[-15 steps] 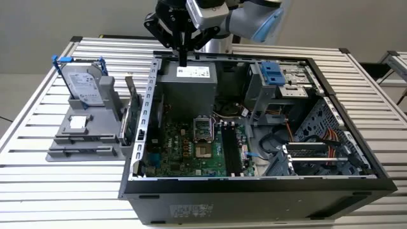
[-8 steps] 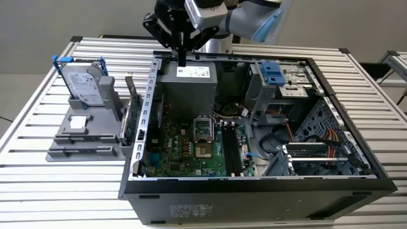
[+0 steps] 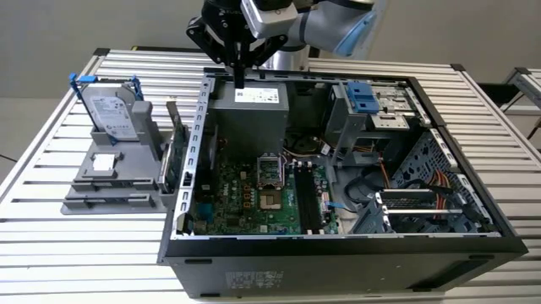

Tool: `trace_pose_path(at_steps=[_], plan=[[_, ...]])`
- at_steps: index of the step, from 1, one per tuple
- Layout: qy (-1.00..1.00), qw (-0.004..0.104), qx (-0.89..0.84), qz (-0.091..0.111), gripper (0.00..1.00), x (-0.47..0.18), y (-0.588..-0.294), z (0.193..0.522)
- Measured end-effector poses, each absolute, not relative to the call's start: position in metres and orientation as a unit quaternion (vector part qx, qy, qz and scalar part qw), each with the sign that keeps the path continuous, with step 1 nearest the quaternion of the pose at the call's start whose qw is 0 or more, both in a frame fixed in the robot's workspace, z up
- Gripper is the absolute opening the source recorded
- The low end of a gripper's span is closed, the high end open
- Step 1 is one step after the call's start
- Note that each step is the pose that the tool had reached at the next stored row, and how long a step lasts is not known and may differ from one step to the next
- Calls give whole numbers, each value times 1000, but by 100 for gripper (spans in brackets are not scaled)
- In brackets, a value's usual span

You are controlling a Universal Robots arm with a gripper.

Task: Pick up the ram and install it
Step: 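Reach for the ram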

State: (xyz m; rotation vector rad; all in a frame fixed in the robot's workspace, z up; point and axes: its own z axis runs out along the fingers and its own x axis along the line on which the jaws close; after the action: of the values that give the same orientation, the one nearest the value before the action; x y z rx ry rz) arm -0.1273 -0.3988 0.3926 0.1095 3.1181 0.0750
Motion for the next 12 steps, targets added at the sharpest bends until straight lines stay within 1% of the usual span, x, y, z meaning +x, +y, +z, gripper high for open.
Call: trace_pose_path(at_steps=[12], plan=[[999, 10, 35, 24, 0, -132, -399, 393]])
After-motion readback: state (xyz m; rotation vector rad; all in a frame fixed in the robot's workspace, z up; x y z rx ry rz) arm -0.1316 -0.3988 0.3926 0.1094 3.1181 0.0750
